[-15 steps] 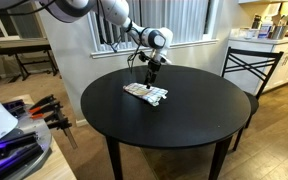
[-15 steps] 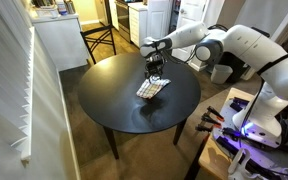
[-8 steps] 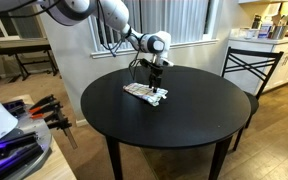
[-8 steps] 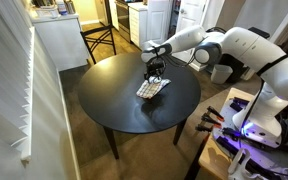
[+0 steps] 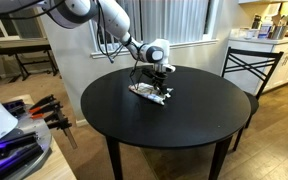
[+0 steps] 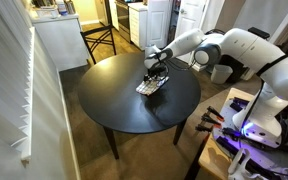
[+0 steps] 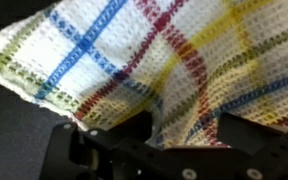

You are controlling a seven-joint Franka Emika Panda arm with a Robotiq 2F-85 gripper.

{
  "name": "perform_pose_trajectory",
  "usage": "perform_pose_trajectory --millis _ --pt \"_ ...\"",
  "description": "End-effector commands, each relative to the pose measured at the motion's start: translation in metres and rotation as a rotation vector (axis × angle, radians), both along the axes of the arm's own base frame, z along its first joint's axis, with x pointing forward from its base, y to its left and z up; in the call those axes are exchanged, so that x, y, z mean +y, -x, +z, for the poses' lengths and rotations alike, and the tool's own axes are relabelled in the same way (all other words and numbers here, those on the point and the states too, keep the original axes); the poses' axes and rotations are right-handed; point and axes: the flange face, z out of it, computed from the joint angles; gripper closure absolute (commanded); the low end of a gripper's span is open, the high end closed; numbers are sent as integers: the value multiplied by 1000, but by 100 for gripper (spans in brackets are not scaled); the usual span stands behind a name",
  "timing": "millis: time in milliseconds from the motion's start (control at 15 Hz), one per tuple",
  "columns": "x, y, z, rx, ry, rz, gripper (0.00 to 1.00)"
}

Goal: Clean a section of the table with the towel

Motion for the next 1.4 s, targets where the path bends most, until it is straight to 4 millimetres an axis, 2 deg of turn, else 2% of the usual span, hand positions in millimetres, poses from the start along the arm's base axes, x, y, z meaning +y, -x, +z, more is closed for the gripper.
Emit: perform_pose_trajectory --millis 0,467,733,1133,1333 --pt "-3 14 -14 -34 -17 75 53" --pt "-8 20 -3 -104 22 116 95" --pt "-8 29 20 -162 47 132 100" --pt "-2 49 40 -209 89 158 95" --pt "1 59 48 -207 92 172 97"
